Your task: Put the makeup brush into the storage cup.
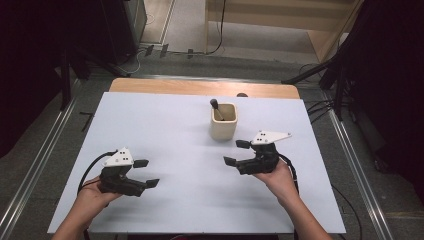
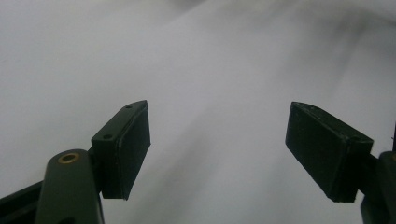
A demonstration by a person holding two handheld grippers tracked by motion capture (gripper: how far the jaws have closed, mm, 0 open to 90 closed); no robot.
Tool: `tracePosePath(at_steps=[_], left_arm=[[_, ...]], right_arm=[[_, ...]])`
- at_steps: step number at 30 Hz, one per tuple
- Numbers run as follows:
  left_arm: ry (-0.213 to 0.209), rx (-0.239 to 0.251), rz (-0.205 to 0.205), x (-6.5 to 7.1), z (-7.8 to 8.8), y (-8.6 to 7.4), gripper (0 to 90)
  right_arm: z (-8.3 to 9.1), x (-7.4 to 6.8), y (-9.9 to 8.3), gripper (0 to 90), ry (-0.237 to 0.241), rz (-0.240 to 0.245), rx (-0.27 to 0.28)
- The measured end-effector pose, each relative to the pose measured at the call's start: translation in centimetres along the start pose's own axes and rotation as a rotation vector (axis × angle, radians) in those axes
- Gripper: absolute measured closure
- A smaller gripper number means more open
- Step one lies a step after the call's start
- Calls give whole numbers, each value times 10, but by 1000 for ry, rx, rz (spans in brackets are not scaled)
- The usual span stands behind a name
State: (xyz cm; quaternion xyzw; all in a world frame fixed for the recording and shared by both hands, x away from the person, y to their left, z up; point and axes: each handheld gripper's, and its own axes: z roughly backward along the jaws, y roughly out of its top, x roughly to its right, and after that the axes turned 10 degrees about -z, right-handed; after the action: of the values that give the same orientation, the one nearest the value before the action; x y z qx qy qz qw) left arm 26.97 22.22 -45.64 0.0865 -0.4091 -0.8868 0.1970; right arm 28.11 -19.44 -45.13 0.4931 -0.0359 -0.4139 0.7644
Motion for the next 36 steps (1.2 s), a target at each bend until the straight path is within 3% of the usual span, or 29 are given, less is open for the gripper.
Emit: tracePosePath(at_steps=[36], left_arm=[[4, 4, 2, 0, 0, 0, 229]], right_arm=[[39, 7, -37, 216, -26, -4, 2]])
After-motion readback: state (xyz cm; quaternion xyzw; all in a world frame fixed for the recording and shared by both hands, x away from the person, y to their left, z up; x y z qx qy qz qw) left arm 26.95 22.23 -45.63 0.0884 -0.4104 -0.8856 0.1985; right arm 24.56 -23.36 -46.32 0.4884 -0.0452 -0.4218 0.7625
